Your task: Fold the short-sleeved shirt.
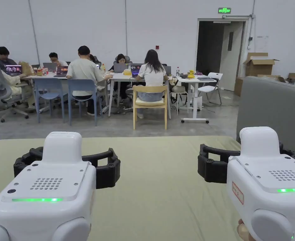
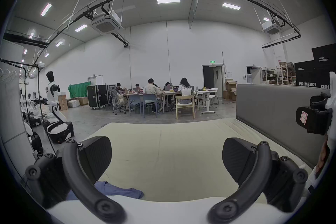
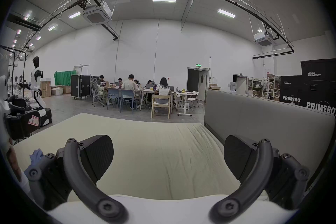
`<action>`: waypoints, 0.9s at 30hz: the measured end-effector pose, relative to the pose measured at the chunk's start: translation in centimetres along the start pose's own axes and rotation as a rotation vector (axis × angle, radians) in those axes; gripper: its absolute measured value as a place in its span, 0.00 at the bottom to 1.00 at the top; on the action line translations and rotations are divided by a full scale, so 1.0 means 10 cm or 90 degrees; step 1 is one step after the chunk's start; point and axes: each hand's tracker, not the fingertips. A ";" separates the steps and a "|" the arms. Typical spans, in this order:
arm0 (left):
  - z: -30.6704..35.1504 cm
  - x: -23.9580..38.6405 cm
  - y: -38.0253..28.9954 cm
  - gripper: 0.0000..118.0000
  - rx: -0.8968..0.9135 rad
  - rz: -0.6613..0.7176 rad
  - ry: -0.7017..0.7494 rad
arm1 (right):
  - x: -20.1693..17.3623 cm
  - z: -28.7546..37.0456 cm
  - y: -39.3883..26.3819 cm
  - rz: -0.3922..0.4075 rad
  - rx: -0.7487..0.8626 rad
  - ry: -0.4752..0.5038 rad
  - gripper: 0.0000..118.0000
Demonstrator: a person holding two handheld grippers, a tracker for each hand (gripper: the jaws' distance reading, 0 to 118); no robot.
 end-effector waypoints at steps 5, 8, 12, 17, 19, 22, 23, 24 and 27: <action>0.01 0.00 -0.01 1.00 0.002 0.005 -0.008 | 0.00 -0.01 0.00 -0.003 -0.001 -0.001 1.00; 0.01 0.00 -0.01 1.00 0.001 0.002 -0.011 | 0.00 -0.01 -0.01 -0.005 -0.001 -0.001 1.00; 0.01 0.01 0.00 1.00 0.002 -0.001 -0.009 | 0.00 -0.01 0.00 -0.003 0.002 -0.001 1.00; 0.01 0.01 0.01 1.00 0.000 0.003 -0.010 | 0.00 0.00 0.02 -0.003 0.003 0.000 1.00; 0.01 0.00 0.01 1.00 0.000 0.004 -0.008 | 0.00 0.00 0.02 -0.002 0.004 0.000 1.00; 0.02 -0.02 0.02 1.00 0.000 0.006 -0.007 | 0.00 0.01 0.03 -0.002 0.006 -0.002 1.00; 0.02 -0.02 0.02 1.00 0.000 0.006 -0.007 | 0.00 0.01 0.03 -0.003 0.006 -0.002 1.00; 0.02 -0.02 0.03 1.00 0.001 0.007 -0.008 | 0.00 0.01 0.03 -0.005 0.007 -0.001 1.00; 0.03 -0.03 0.03 1.00 0.004 0.007 -0.006 | 0.00 0.02 0.04 -0.007 0.008 -0.002 1.00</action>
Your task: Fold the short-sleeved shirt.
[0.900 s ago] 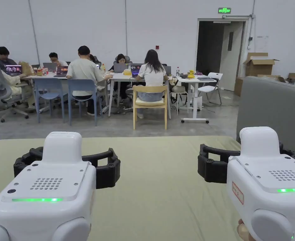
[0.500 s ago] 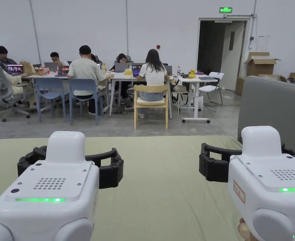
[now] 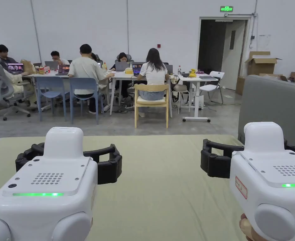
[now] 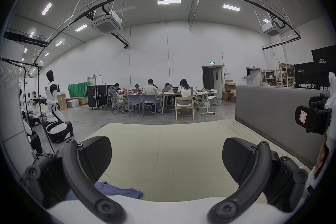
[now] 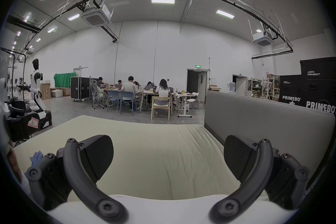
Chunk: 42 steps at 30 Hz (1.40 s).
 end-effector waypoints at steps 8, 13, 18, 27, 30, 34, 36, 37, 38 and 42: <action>0.00 0.01 0.00 1.00 -0.002 -0.010 0.000 | -0.01 0.02 0.00 0.004 0.005 -0.002 1.00; 0.00 -0.01 0.02 1.00 0.000 -0.008 0.001 | -0.02 0.01 0.00 0.005 0.003 -0.001 1.00; 0.00 -0.01 0.03 1.00 -0.002 -0.012 0.006 | -0.05 0.01 0.04 0.012 0.007 0.003 1.00; 0.00 -0.03 0.04 1.00 -0.002 -0.008 0.006 | -0.06 0.04 0.05 0.017 0.014 0.003 1.00; -0.01 -0.03 0.03 1.00 -0.004 -0.009 0.005 | -0.05 0.03 0.05 0.013 0.012 0.004 1.00; -0.01 -0.03 0.03 1.00 -0.006 -0.006 0.007 | -0.04 0.03 0.04 0.011 0.009 0.005 1.00; -0.01 -0.03 0.03 1.00 -0.009 -0.005 0.005 | -0.03 0.03 0.04 0.010 0.009 0.005 1.00; -0.02 -0.03 0.03 1.00 -0.009 -0.004 0.004 | -0.03 0.02 0.04 0.009 0.008 0.006 1.00; -0.02 -0.03 0.03 1.00 -0.009 -0.005 0.003 | -0.03 0.02 0.04 0.009 0.008 0.006 1.00; -0.02 -0.02 0.04 1.00 -0.008 -0.007 0.005 | -0.03 0.02 0.04 0.008 0.008 0.006 1.00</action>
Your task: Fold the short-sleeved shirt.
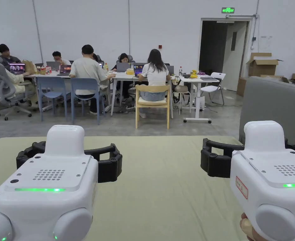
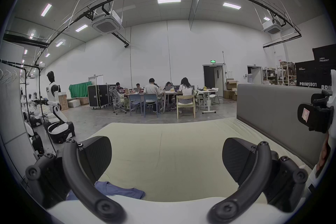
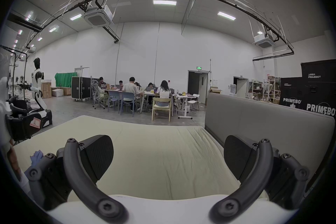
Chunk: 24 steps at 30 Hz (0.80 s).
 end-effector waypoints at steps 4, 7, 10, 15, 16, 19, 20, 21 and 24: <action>0.00 -0.01 0.01 1.00 0.001 0.004 0.001 | 0.00 0.00 0.00 0.000 0.001 -0.001 1.00; 0.00 -0.01 0.02 1.00 -0.001 0.005 0.001 | 0.00 0.00 0.01 0.000 0.001 0.000 1.00; 0.00 -0.01 0.02 1.00 0.000 0.002 0.003 | 0.00 0.01 0.02 0.002 0.003 0.000 1.00; 0.01 0.00 0.02 1.00 -0.001 0.000 0.000 | -0.01 0.02 0.03 0.002 0.005 0.001 1.00; 0.02 0.00 0.02 1.00 0.000 -0.001 0.001 | -0.01 0.02 0.03 0.002 0.005 0.001 1.00; 0.02 0.00 0.02 1.00 0.002 -0.003 0.003 | -0.01 0.03 0.03 0.004 0.007 -0.001 1.00; 0.03 0.00 0.02 1.00 0.003 -0.002 0.003 | -0.01 0.03 0.03 0.004 0.008 0.000 1.00; 0.03 0.00 0.03 1.00 0.003 -0.002 0.004 | 0.00 0.03 0.03 0.003 0.008 0.000 1.00; 0.03 -0.01 0.03 1.00 0.002 0.003 0.005 | 0.00 0.04 0.03 0.003 0.009 -0.001 1.00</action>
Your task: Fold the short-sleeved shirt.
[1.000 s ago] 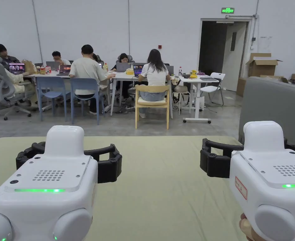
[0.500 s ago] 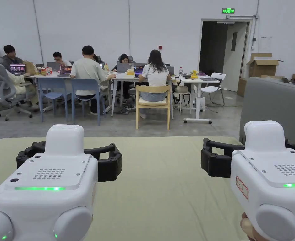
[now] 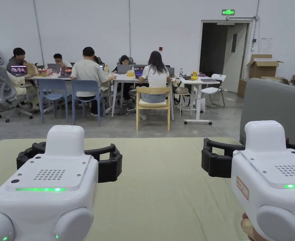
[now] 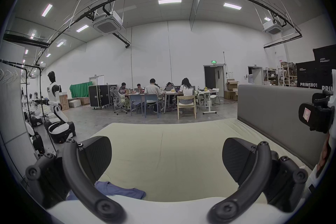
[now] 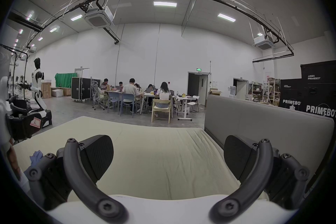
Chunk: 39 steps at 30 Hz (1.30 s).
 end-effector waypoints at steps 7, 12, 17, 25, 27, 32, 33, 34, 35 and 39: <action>0.02 0.01 0.00 1.00 0.003 0.002 -0.002 | 0.00 0.01 0.00 -0.003 0.000 0.001 1.00; 0.02 0.02 -0.01 1.00 0.010 -0.008 -0.002 | -0.01 0.02 0.00 -0.002 0.002 -0.001 1.00; 0.03 0.00 0.01 1.00 0.011 0.006 -0.006 | 0.01 0.01 0.01 -0.011 -0.002 0.007 1.00; 0.02 0.00 0.00 1.00 0.012 0.011 -0.009 | 0.03 0.01 0.00 -0.016 -0.004 0.015 1.00; 0.02 0.00 0.00 1.00 0.012 0.012 -0.011 | 0.03 0.01 0.00 -0.015 -0.004 0.019 1.00; 0.02 0.03 -0.02 1.00 0.023 0.003 0.007 | 0.03 0.03 0.01 -0.026 0.004 -0.004 1.00; 0.01 0.03 -0.02 1.00 0.024 0.000 0.006 | 0.05 0.03 0.02 -0.033 0.002 -0.003 1.00; 0.01 0.04 -0.02 1.00 0.023 -0.003 0.007 | 0.07 0.02 0.03 -0.042 -0.005 -0.002 1.00; 0.00 0.04 -0.02 1.00 0.017 -0.008 0.007 | 0.09 0.01 0.03 -0.052 -0.016 0.001 1.00; 0.06 0.04 0.00 0.00 0.018 -0.011 -0.012 | 0.04 0.02 -0.02 0.001 -0.015 -0.028 0.02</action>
